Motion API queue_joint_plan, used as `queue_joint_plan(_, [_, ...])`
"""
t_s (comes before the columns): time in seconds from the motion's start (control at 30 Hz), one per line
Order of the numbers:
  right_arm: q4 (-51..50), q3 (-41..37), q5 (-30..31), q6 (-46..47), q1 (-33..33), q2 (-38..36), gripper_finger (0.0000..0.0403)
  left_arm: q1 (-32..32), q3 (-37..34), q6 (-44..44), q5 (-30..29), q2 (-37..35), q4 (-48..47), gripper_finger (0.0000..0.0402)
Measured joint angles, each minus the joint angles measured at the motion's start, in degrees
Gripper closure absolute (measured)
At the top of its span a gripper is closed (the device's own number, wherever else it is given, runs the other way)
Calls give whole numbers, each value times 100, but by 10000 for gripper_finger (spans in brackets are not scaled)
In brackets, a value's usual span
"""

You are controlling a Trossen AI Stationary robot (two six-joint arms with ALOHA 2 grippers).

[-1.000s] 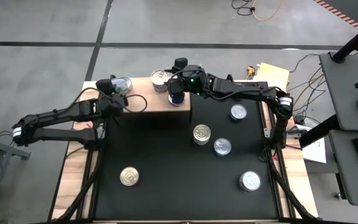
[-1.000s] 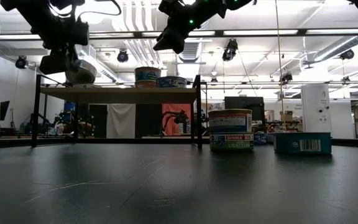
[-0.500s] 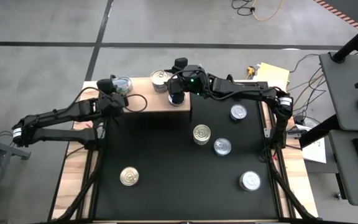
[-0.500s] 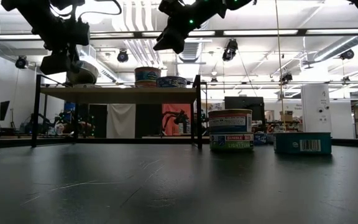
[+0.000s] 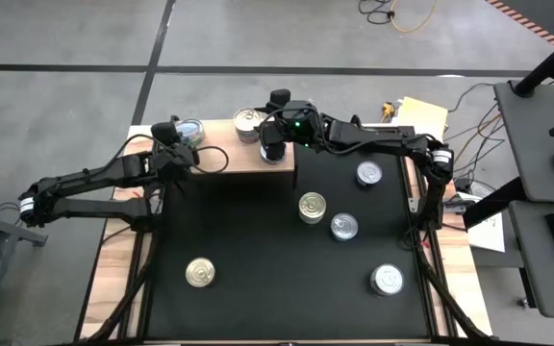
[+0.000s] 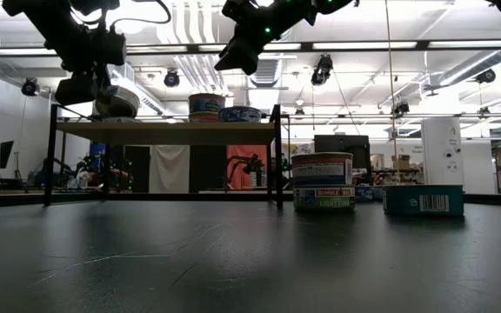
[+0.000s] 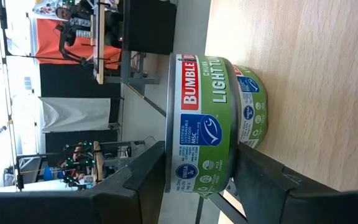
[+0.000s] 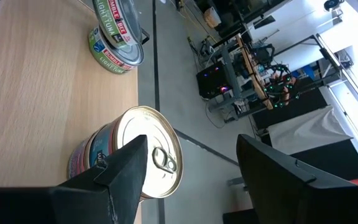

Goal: Stack canned seafood by type on shelf
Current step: Stack the green/white tuna can on top of the other green/white tuna can on the shelf

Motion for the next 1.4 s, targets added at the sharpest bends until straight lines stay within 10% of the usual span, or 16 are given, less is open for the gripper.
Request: queue_joint_plan(1.4, [2,-2,0,14,1,0,161,319,249,-773,98,9,0,148])
